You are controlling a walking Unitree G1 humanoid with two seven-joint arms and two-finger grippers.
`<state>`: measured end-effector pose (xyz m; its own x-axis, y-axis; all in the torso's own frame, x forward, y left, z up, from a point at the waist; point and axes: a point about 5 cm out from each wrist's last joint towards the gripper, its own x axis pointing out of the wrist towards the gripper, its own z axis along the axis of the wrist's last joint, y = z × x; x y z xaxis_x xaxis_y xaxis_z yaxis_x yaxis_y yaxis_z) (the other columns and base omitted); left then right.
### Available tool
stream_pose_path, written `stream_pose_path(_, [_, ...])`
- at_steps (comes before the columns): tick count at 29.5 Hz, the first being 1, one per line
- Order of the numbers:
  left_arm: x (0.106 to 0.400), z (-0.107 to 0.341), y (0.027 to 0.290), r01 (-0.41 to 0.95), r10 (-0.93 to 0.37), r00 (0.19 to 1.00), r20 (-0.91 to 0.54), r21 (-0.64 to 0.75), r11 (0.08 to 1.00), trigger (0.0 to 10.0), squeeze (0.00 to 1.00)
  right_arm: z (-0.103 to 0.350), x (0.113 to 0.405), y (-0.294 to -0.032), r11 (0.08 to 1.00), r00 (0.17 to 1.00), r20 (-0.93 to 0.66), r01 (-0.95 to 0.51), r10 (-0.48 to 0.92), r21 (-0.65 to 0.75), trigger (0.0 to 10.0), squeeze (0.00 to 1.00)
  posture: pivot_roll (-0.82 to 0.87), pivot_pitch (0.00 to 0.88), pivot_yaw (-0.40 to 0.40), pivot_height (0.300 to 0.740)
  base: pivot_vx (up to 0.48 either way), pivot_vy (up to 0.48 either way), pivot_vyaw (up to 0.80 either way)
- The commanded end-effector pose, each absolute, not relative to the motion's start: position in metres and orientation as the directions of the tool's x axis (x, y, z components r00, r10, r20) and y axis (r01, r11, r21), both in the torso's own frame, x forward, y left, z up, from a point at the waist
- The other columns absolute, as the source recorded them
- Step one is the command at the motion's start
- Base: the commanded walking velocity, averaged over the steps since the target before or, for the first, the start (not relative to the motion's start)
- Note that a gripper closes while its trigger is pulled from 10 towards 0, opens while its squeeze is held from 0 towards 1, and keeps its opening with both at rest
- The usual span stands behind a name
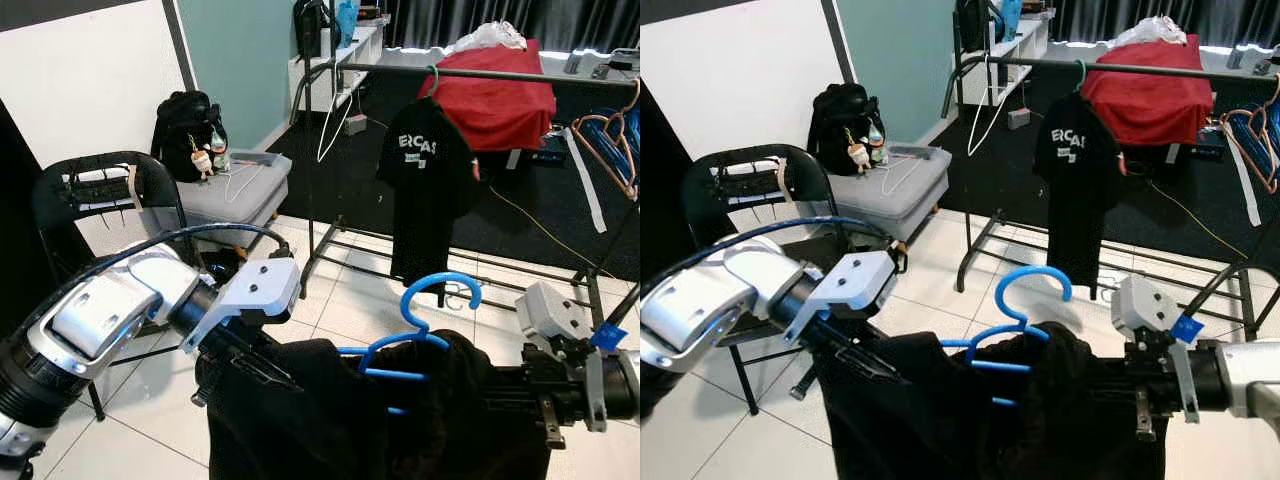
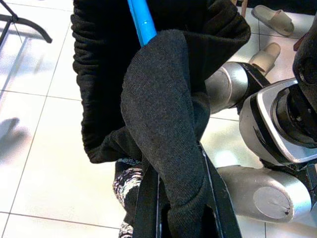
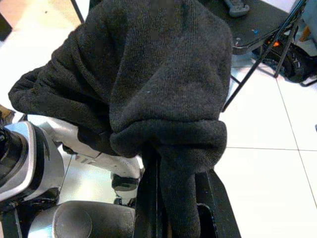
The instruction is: Hang hanger
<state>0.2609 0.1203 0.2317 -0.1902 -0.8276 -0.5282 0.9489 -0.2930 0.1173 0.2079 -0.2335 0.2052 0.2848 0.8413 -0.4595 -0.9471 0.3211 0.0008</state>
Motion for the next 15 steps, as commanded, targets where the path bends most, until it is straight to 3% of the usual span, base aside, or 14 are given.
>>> stream_pose_path(1, [0.257, 0.225, 0.116, 0.942, -0.820, -0.231, -0.523, 0.093, -0.324, 0.0, 0.00, 0.209, 0.210, -0.230, 0.314, 0.295, -0.429, -0.949, 0.854, -0.027, 10.0, 0.00, -0.18, 0.000, 0.049, 0.740, 0.000, 0.000, 0.00])
stream_pose_path(2, [0.257, 0.225, 0.116, 0.942, -0.820, -0.231, -0.523, 0.093, -0.324, 0.0, 0.00, 0.209, 0.210, -0.230, 0.314, 0.295, -0.429, -0.949, 0.854, -0.027, 10.0, 0.00, -0.18, 0.000, 0.049, 0.740, 0.000, 0.000, 0.00])
stream_pose_path(3, [0.258, 0.221, 0.117, 0.945, -0.822, -0.227, -0.523, 0.087, -0.316, 0.0, 0.00, 0.207, 0.212, -0.227, 0.320, 0.291, -0.413, -0.947, 0.863, 0.000, 10.0, 0.85, -0.17, 0.000, 0.046, 0.740, 0.000, 0.000, 0.00])
stream_pose_path(6, [0.258, 0.220, 0.117, 0.946, -0.823, -0.227, -0.521, 0.084, -0.314, 0.0, 0.00, 0.207, 0.213, -0.226, 0.321, 0.290, -0.406, -0.947, 0.867, 0.008, 10.0, 0.85, -0.17, 0.000, 0.045, 0.740, 0.000, 0.000, 0.00])
stream_pose_path(7, [0.258, 0.220, 0.117, 0.947, -0.826, -0.226, -0.516, 0.083, -0.311, 0.0, 0.00, 0.207, 0.214, -0.226, 0.322, 0.289, -0.401, -0.947, 0.869, 0.015, 10.0, 1.00, -0.17, 0.000, 0.045, 0.740, 0.000, 0.000, 0.00])
stream_pose_path(15, [0.256, 0.204, 0.120, 0.969, -0.885, -0.217, -0.411, 0.020, -0.247, 0.0, 0.00, 0.212, 0.213, -0.228, 0.328, 0.303, -0.306, -0.944, 0.903, 0.034, 10.0, 1.00, -0.17, 0.000, 0.044, 0.740, 0.000, 0.000, 0.00])
